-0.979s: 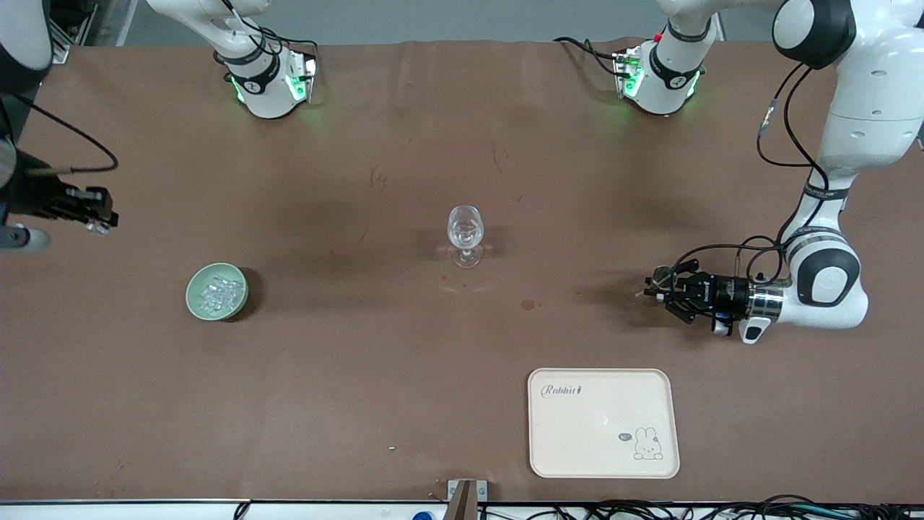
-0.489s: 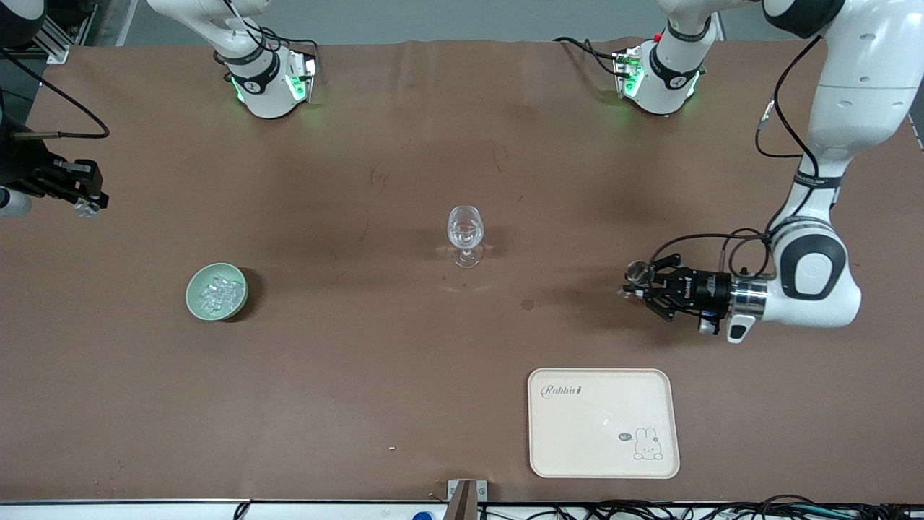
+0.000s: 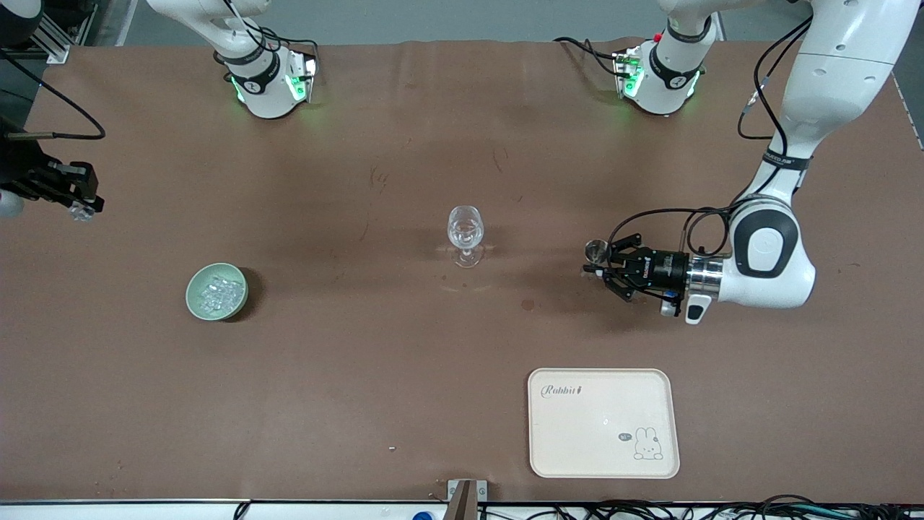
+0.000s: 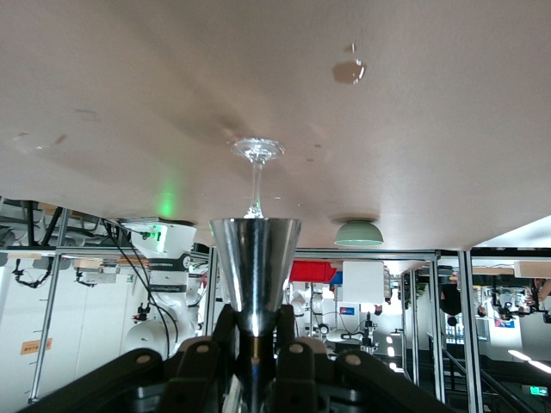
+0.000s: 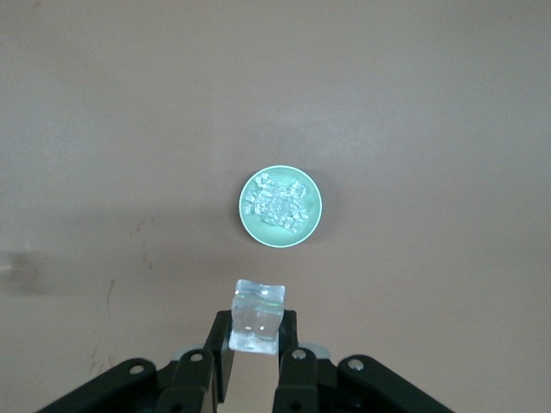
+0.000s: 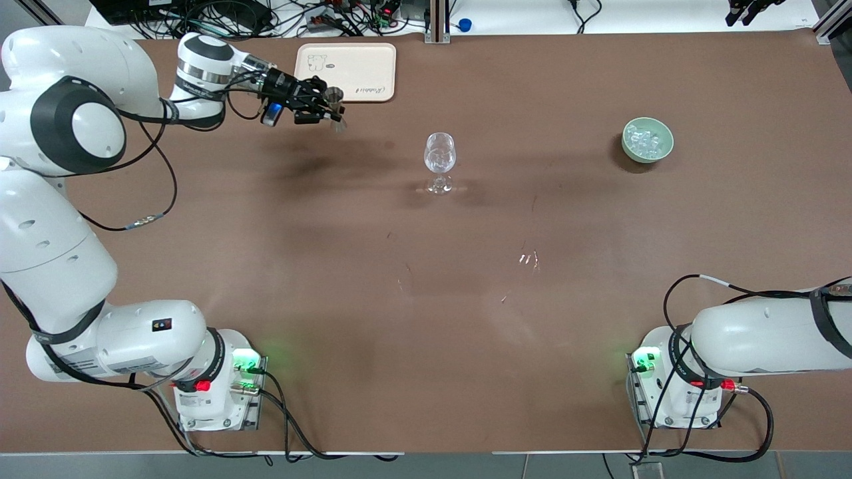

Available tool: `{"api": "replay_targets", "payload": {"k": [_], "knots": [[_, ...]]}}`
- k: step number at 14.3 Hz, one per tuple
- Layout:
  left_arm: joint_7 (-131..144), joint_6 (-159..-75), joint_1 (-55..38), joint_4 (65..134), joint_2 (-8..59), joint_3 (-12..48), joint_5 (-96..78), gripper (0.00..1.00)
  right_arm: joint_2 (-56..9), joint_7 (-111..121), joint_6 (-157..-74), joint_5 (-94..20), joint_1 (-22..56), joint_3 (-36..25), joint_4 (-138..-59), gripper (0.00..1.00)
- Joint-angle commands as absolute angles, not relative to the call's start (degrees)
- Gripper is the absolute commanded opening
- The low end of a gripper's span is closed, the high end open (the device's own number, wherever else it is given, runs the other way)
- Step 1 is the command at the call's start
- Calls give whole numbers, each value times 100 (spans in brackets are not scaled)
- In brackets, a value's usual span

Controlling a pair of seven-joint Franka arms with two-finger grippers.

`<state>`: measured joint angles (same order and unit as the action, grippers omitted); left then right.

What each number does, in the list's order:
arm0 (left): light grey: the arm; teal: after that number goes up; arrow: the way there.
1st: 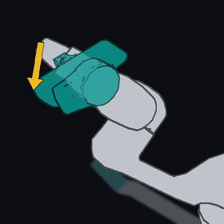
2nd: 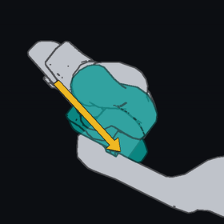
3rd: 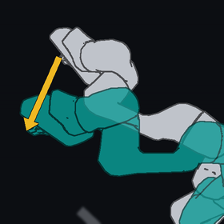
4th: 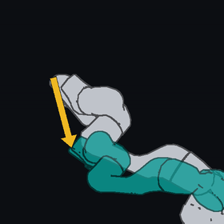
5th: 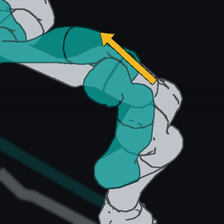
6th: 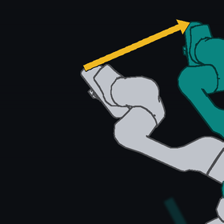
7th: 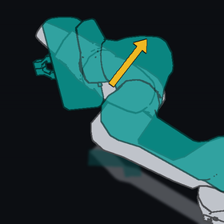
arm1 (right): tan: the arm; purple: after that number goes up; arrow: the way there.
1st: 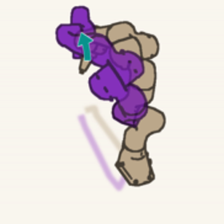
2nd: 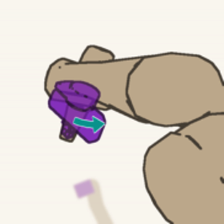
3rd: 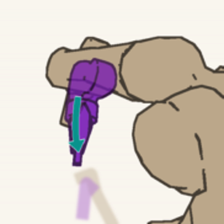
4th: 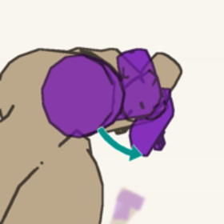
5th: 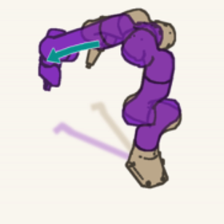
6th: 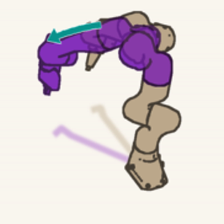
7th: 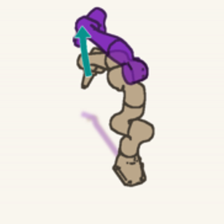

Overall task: Pour wine and add ice with both arms
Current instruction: 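Carry the jigger with the left gripper over the wine glass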

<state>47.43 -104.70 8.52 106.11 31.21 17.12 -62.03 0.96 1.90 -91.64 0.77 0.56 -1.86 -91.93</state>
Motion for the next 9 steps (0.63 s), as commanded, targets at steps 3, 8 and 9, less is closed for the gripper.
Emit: {"api": "replay_targets", "payload": {"k": [3,8,9], "knots": [[4755,-11380,896,11179,2725,2416,-6390,3,44,176,-9150,18,62,-193,-9097,7],[5158,-12285,897,11417,2532,3136,-6504,3,44,167,-9149,18,79,-193,-9097,7],[5272,-12461,905,11443,2505,3294,-6504,3,44,167,-9149,18,79,-193,-9097,7]]}}
